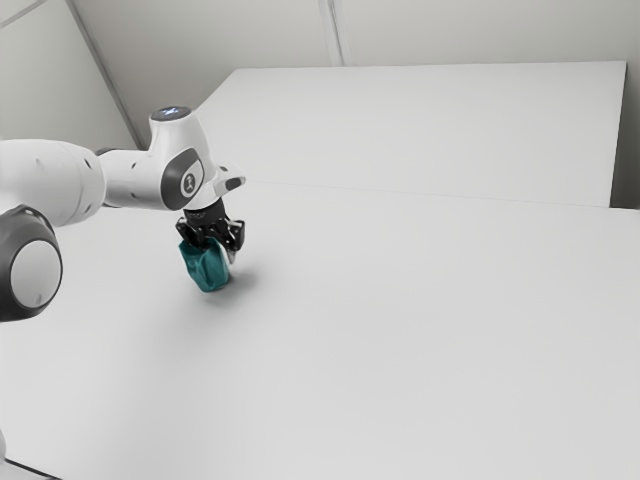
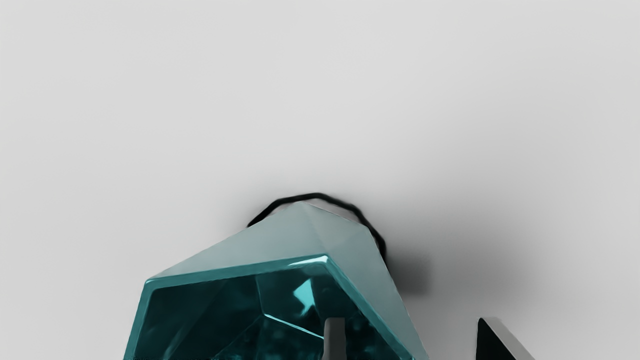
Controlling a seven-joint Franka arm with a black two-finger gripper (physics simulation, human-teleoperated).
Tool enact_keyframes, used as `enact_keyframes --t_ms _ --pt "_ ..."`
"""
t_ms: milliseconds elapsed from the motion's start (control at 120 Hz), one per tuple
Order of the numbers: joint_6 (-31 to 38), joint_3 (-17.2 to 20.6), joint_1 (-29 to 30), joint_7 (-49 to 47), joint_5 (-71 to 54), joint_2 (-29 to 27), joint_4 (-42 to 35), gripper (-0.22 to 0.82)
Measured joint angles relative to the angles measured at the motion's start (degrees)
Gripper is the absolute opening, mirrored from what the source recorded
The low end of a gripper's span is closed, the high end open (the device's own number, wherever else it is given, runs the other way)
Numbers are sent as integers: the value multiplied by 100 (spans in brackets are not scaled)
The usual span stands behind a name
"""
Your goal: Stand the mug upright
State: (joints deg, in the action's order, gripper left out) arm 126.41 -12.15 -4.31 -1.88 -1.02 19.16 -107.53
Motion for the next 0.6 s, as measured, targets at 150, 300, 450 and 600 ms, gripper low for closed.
enact_keyframes --t_ms 150,300,450,600 --pt "-4 0 -12 -24 4 -34 53 39" --pt "-54 -5 -63 -41 5 -276 125 49" --pt "-489 -5 -50 -46 6 -1070 137 54" --pt "-1112 -54 -2 108 6 -1699 571 56"
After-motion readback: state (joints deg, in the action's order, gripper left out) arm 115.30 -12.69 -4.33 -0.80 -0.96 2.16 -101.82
